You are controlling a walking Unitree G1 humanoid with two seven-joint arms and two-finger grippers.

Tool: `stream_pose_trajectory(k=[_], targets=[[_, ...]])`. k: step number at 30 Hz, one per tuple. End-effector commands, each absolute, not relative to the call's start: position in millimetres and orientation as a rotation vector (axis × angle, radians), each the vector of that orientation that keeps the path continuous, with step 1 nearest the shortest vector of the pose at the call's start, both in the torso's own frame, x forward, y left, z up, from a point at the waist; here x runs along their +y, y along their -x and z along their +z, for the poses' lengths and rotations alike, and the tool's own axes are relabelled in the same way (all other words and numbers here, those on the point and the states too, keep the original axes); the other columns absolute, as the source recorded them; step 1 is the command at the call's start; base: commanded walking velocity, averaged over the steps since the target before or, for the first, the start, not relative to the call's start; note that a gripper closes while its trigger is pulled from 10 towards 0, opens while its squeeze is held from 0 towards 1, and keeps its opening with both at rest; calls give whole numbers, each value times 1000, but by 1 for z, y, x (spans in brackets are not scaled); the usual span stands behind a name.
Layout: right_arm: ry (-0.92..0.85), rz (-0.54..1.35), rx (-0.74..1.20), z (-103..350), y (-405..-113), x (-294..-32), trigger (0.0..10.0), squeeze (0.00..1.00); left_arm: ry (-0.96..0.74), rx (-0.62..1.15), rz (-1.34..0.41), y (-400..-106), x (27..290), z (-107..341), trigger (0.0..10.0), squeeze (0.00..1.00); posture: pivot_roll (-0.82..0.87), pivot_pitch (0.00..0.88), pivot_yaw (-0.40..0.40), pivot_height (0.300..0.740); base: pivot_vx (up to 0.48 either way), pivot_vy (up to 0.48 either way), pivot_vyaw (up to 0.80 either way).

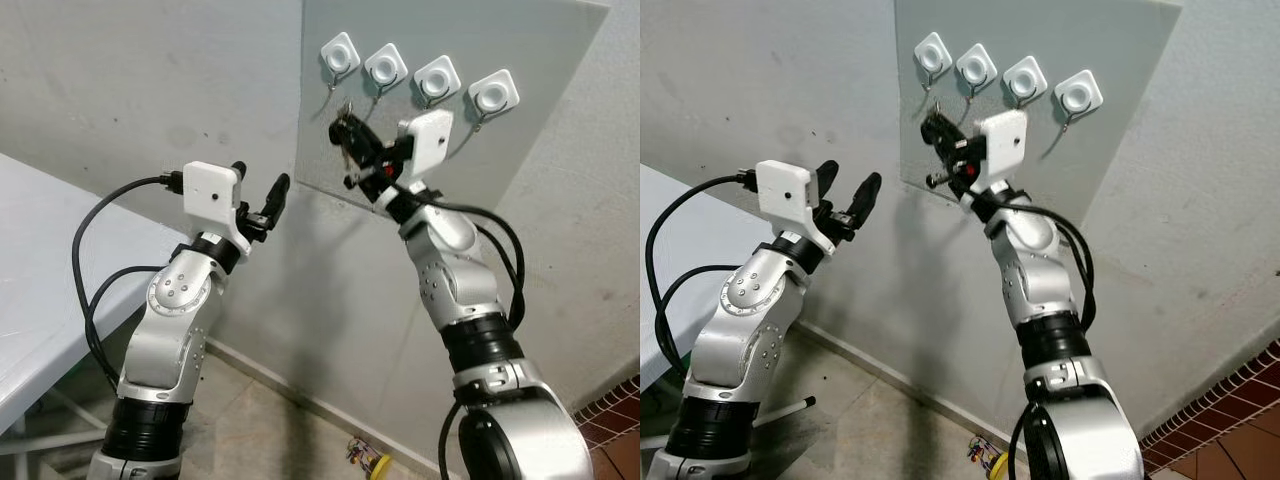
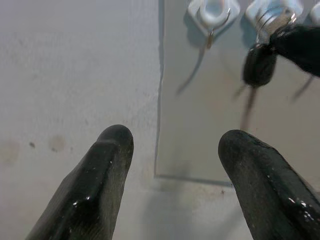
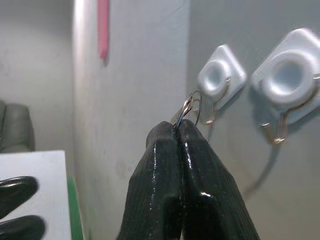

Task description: Hang keys on a hook

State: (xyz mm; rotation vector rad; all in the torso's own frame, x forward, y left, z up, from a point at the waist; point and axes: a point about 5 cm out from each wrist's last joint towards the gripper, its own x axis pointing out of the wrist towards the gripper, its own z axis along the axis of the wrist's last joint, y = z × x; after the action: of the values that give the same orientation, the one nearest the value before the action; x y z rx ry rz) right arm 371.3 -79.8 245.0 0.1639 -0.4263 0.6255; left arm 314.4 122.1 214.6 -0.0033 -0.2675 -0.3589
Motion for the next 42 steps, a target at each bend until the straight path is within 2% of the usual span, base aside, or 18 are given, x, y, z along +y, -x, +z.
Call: stream_pose_trajectory(k=[1, 14, 16, 25, 26, 27, 31, 34, 42], targets=[[-191, 600, -441, 252, -374, -84, 10000, 0, -17, -290, -382, -314, 119, 223, 10000, 0, -69, 0, -70, 740, 0, 0, 0], [-406, 543, -346, 242, -384, -94, 10000, 0, -8, -290, -374, -313, 121, 226, 10000, 0, -66, 0, -70, 740, 0, 0, 0], [-513, 530, -287, 235, -386, -95, 10000, 0, -6, -287, -371, -312, 122, 225, 10000, 0, -67, 0, -69, 740, 0, 0, 0], [-538, 544, -270, 225, -383, -95, 10000, 0, -1, -289, -314, -315, 129, 227, 10000, 0, -63, 0, -67, 740, 0, 0, 0], [-546, 557, -274, 224, -382, -95, 10000, 761, 1, -288, -308, -315, 130, 226, 10000, 0, -63, 0, -67, 740, 0, 0, 0], [-560, 574, -280, 224, -381, -95, 10000, 1000, 9, -285, -308, -315, 131, 226, 10000, 0, -62, 0, -67, 740, 0, 0, 0], [-542, 572, -280, 223, -379, -94, 10000, 1000, 15, -288, -303, -314, 132, 226, 10000, 0, -62, 0, -66, 740, 0, 0, 0], [-440, 566, -297, 218, -377, -93, 10000, 1000, -11, -283, -271, -315, 135, 224, 10000, 0, -61, 0, -66, 740, 0, 0, 0], [-324, 561, -290, 203, -372, -91, 10000, 1000, -29, -265, -206, -317, 140, 216, 10000, 0, -63, 0, -65, 740, 0, 0, 0]])
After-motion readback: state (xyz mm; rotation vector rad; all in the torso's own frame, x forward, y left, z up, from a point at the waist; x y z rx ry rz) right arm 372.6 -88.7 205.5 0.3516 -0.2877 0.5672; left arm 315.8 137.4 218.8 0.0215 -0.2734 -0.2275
